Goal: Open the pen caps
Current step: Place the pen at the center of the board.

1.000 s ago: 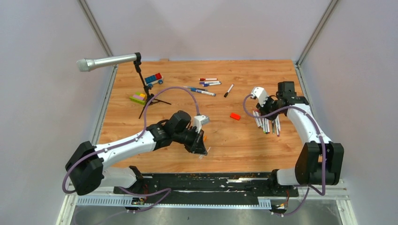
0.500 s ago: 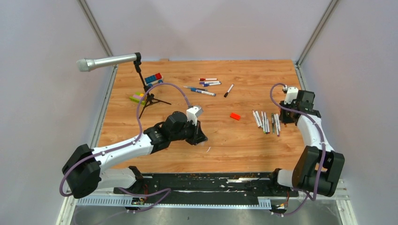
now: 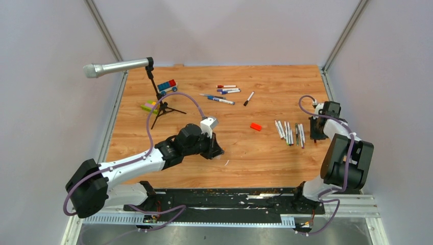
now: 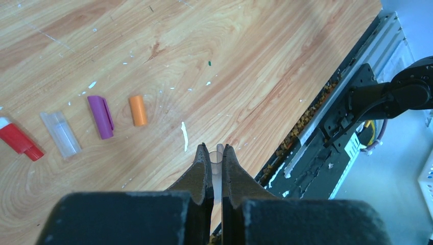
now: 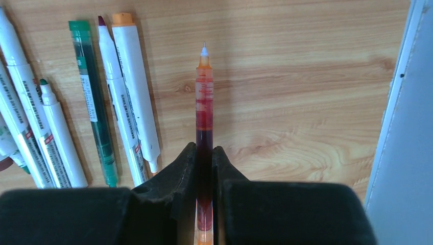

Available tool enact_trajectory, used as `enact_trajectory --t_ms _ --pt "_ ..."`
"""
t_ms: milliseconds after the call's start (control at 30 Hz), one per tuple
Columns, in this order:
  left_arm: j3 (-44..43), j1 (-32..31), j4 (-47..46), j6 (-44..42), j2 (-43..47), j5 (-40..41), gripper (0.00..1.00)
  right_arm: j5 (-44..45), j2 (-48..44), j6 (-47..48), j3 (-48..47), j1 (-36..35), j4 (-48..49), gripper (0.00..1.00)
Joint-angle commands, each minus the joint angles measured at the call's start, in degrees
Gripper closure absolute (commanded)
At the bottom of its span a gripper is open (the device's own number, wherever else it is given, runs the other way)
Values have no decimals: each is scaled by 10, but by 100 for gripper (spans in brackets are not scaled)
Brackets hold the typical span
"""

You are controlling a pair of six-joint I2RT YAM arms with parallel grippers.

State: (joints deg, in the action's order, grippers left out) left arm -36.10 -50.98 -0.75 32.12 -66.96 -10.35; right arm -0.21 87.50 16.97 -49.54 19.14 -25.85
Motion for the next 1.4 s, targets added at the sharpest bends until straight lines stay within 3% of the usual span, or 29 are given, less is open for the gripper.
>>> enact_trajectory --t_ms 0,233,400,600,1067,1367 --pt "4 1 -32 5 14 6 100 1 17 -9 -15 6 12 91" --pt "6 0 -30 6 14 4 100 -35 40 -7 -29 13 -10 83" --pt "6 0 -27 4 16 4 100 -59 19 -6 -31 18 -18 69" --pt "-2 0 -18 3 12 5 100 -95 -22 14 -37 22 -39 66" --pt "-65 -19 73 -6 -31 84 98 -442 -202 153 -89 24 -184 57" --pt "-126 -47 125 -26 -85 167 97 -475 -247 187 -21 31 -154 51"
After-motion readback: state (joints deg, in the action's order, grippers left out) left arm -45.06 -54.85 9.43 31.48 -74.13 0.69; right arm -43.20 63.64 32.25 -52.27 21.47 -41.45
